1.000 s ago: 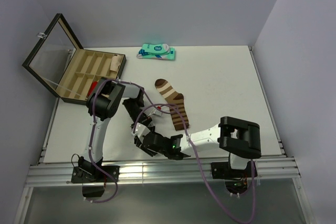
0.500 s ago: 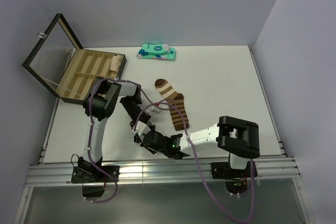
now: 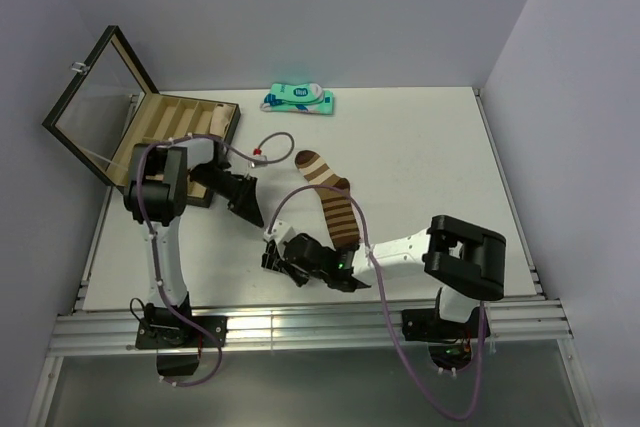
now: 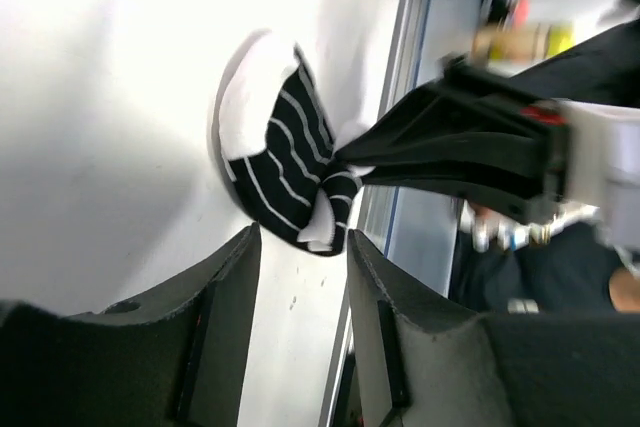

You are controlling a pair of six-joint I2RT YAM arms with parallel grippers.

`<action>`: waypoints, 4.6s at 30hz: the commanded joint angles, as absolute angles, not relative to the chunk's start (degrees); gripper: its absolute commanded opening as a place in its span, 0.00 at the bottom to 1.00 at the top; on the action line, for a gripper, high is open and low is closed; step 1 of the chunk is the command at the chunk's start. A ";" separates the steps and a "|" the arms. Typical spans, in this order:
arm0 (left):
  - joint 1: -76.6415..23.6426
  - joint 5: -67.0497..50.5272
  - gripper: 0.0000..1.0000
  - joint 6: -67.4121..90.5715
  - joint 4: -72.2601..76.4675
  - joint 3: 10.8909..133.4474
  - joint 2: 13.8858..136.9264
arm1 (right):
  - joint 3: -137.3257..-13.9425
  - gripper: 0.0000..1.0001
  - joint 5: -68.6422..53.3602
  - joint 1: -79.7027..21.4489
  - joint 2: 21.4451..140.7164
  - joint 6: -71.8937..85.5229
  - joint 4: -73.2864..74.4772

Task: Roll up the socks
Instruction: Roll the sock at the center of the board.

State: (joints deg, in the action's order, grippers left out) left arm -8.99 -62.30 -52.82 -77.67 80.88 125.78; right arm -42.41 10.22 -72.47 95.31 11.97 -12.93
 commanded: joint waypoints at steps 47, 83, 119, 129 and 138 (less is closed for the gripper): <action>-43.85 -15.12 0.60 -32.34 -2.37 28.56 68.64 | -68.91 0.08 -44.03 -40.43 121.73 18.72 18.99; -43.24 -28.73 0.00 -32.34 -19.68 40.16 86.66 | -46.69 0.52 -33.23 -33.23 95.47 34.71 0.26; -30.59 -44.56 0.00 -52.56 -71.45 75.32 125.68 | -37.70 0.57 17.84 -73.65 75.14 12.48 -9.49; -30.32 -44.30 0.00 -52.65 -71.98 75.94 126.39 | -46.40 0.60 14.42 -76.20 88.93 9.76 -9.14; -29.88 -44.47 0.00 -52.73 -72.07 76.55 126.56 | -47.90 0.60 13.80 -76.20 94.83 9.67 -9.14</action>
State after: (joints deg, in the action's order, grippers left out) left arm -30.41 -48.60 -49.89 -74.89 75.26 124.79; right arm -45.06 13.58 -76.09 93.97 10.55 -7.35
